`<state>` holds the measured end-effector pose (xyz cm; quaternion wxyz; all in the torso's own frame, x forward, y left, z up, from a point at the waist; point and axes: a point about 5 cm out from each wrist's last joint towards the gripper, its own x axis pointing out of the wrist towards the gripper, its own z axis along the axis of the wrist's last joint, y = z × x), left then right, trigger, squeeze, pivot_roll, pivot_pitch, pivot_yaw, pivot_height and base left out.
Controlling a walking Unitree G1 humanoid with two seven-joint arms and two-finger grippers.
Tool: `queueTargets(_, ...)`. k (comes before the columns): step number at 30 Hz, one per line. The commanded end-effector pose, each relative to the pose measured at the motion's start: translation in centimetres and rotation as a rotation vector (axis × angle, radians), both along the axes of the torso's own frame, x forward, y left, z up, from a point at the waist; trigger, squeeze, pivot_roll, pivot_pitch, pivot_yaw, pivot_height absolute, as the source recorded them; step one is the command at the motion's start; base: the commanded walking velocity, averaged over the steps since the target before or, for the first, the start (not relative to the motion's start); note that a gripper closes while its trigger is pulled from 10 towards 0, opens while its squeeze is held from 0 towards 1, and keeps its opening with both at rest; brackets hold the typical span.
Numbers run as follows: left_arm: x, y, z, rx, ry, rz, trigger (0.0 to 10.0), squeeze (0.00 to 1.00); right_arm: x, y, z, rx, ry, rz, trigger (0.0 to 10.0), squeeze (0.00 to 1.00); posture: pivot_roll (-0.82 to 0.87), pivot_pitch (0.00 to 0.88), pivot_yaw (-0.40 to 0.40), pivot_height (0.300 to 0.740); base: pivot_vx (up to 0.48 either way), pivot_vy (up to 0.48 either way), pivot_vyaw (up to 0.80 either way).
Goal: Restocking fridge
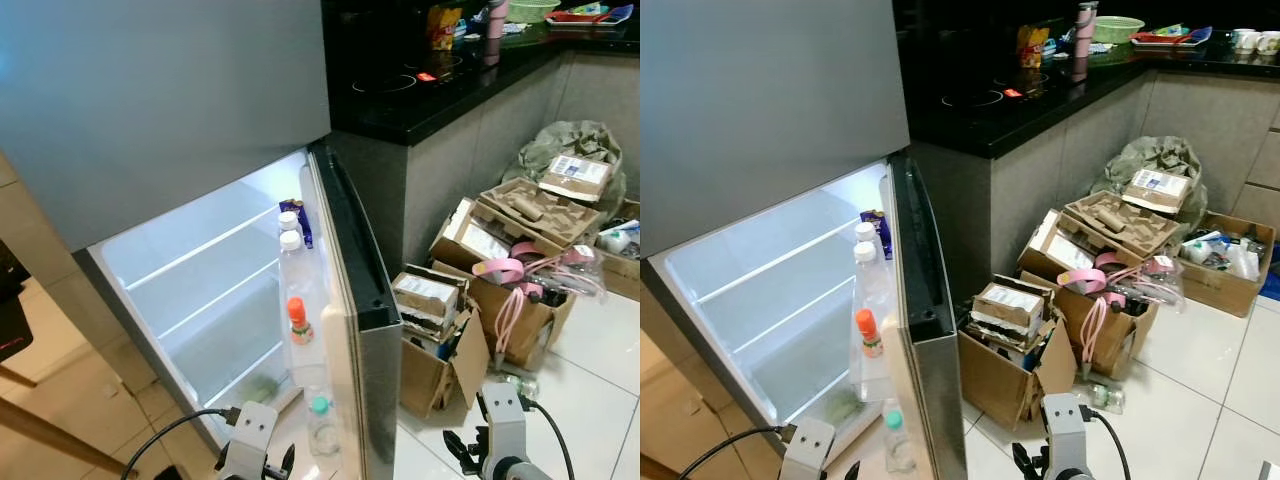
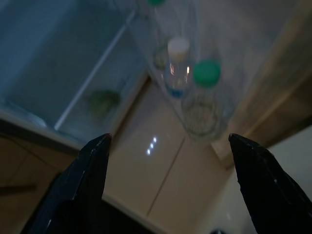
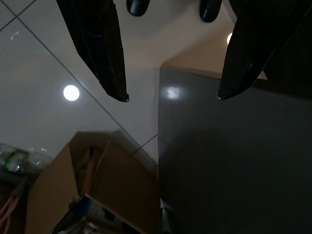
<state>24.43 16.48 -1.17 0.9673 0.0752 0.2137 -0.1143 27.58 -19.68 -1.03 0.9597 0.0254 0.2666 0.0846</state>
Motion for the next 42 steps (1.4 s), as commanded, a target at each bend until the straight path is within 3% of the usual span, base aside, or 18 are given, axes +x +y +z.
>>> queueTargets(1, -0.7, 0.2, -0.5, 0.001, 0.034, 0.021, 10.0, 0.0, 0.0, 0.5, 0.0, 0.02, 0.0, 0.017, 10.0, 0.0, 0.02, 0.077, 0.063, 0.692, 0.0, 0.0, 0.0)
queueTargets(6, -0.8, 0.0, -0.2, 0.0, 0.024, 0.024, 10.0, 0.0, 0.2, 0.8, 0.2, 0.061, -0.017, 0.037, 10.0, 0.0, 0.02, 0.076, 0.061, 0.692, 0.0, 0.0, 0.0)
queueTargets(13, -1.0, 0.1, 0.0, 0.009, 0.019, 0.038, 10.0, 0.0, 0.4, 0.9, 0.4, 0.045, -0.023, 0.037, 10.0, 0.0, 0.03, 0.078, 0.061, 0.707, 0.0, 0.0, 0.0)
queueTargets(18, -1.6, 2.4, -0.5, 0.117, 0.059, 0.152, 10.0, 0.0, 1.5, 1.2, 1.0, -0.051, -0.029, 0.029, 10.0, 0.0, 0.04, 0.088, 0.057, 0.707, 0.0, 0.0, 0.0)
queueTargets(19, -2.0, 3.5, -0.5, 0.158, 0.068, 0.185, 10.0, 0.0, 3.0, 1.9, 2.2, -0.107, -0.061, 0.029, 10.0, 0.0, 0.05, 0.092, 0.05, 0.707, 0.0, 0.0, 0.0)
queueTargets(20, -2.1, 3.7, -0.5, 0.163, 0.071, 0.188, 10.0, 0.0, 3.5, 2.1, 2.6, -0.125, -0.069, 0.03, 10.0, 0.0, 0.05, 0.092, 0.05, 0.707, 0.0, 0.0, 0.0)
queueTargets(23, -2.1, 3.8, -0.5, 0.163, 0.071, 0.189, 10.0, 0.0, 3.8, 2.3, 2.8, -0.145, -0.068, 0.03, 10.0, 0.0, 0.05, 0.092, 0.05, 0.707, 0.0, 0.0, 0.0)
queueTargets(26, -2.4, 4.0, -0.3, 0.156, 0.067, 0.207, 10.0, 0.0, 5.1, 2.1, 3.9, -0.27, -0.072, -0.015, 10.0, 0.0, 0.06, 0.104, 0.038, 0.707, 0.0, 0.0, 0.0)
queueTargets(33, -3.1, 3.9, -0.6, 0.156, 0.077, 0.218, 10.0, 0.0, 6.6, 2.5, 5.8, -0.311, -0.143, -0.076, 10.0, 0.0, 0.06, 0.11, 0.034, 0.707, 0.0, 0.0, 0.0)
queueTargets(37, -3.7, 3.7, -0.7, 0.159, 0.088, 0.231, 10.0, 0.0, 8.2, 6.2, 8.0, -0.222, -0.244, -0.017, 10.0, 0.0, 0.06, 0.121, 0.024, 0.707, 0.0, 0.0, 0.0)
queueTargets(42, -3.8, 3.7, -0.7, 0.158, 0.089, 0.236, 10.0, 0.0, 8.5, 7.7, 8.7, -0.157, -0.28, 0.026, 10.0, 0.0, 0.06, 0.124, 0.022, 0.707, 0.0, 0.0, 0.0)
